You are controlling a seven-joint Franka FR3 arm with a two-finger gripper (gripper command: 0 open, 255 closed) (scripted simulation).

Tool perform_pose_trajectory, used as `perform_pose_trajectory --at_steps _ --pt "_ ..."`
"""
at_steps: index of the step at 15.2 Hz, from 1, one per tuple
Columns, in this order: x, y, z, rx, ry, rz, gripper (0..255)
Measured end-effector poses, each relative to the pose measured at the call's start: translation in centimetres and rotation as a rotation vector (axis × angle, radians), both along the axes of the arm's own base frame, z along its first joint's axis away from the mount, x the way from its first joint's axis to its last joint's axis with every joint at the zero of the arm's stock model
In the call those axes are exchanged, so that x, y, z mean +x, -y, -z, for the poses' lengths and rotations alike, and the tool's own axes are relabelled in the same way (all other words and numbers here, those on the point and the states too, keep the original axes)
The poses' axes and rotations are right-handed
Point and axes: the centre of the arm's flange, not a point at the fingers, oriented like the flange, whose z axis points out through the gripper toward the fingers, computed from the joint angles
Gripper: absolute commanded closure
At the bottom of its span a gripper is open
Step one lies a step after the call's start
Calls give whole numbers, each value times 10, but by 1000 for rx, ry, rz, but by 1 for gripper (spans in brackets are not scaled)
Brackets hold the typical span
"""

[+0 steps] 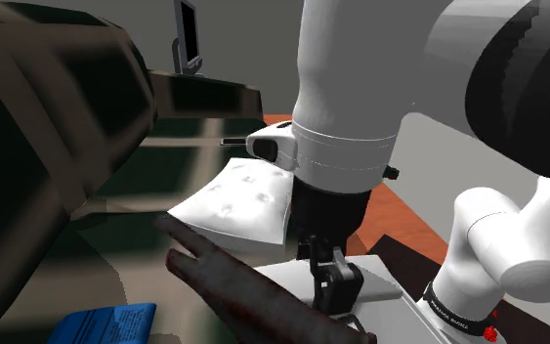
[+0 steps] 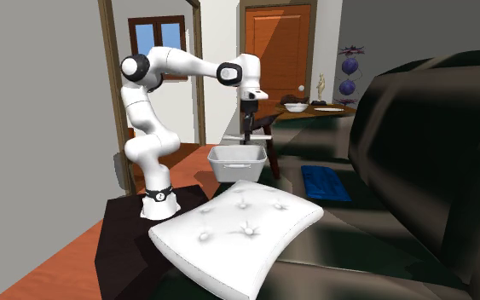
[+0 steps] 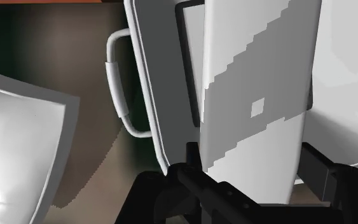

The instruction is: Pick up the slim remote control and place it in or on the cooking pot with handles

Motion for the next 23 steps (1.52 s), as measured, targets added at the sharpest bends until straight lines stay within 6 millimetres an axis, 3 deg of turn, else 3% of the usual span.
perform_pose_trajectory --at_steps 6,19,23 --pt "-64 16 4 0 0 0 255" --pt "-70 19 69 0 0 1 255" --pt "-69 19 73 1 0 1 255"
